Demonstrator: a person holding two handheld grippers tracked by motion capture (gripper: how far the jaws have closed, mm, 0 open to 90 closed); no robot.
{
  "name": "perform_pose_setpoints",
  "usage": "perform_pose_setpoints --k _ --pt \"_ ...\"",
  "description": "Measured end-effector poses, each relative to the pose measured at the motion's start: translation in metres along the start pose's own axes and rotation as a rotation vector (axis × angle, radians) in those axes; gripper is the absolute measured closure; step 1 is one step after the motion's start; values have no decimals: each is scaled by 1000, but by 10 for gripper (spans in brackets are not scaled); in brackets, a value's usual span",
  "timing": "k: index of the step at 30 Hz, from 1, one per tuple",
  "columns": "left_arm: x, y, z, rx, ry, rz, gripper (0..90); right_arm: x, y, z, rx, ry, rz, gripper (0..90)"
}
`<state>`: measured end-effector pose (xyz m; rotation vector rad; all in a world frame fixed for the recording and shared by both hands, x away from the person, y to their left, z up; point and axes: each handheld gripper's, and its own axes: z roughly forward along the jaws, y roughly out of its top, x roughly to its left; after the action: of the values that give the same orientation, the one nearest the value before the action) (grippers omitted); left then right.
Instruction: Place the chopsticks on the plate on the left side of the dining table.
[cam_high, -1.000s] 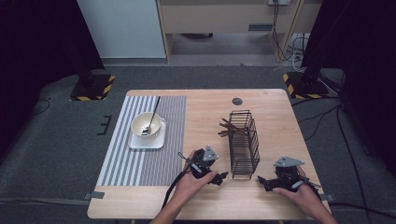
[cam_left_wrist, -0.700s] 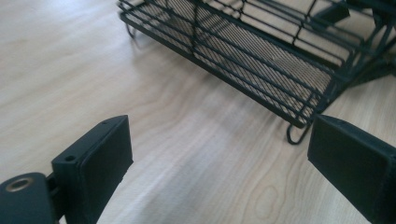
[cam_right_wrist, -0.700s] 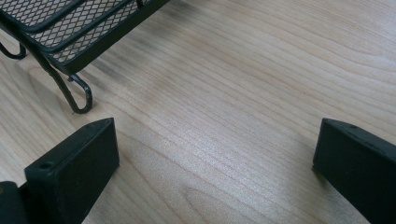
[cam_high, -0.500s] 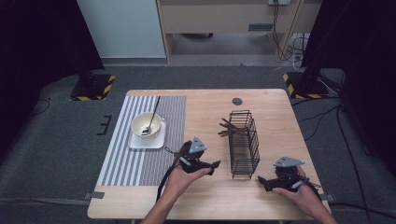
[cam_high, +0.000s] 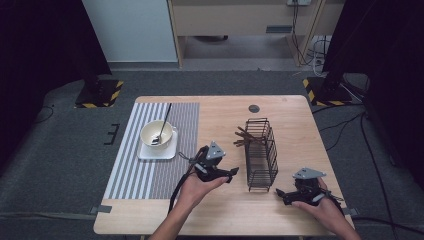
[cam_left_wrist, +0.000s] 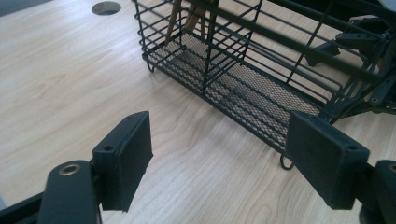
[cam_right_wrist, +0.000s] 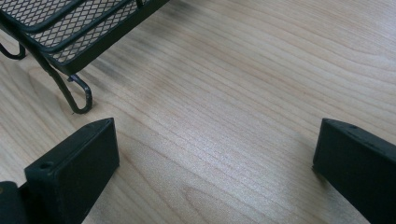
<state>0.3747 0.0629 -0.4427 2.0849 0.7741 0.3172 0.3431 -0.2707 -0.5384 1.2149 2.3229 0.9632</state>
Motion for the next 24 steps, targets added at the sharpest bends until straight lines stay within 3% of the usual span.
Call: perform_pose_setpoints --k 10,17,19,24 --pt "-8 25 -12 10 10 63 234 0 0 0 0 0 1 2" --pt "-6 37 -18 12 21 67 230 0 0 0 0 -1 2 2" --pt "-3 43 -20 -3 8 44 237 0 0 0 0 -3 3 2" --pt "-3 53 -23 -18 7 55 253 0 0 0 1 -2 5 1"
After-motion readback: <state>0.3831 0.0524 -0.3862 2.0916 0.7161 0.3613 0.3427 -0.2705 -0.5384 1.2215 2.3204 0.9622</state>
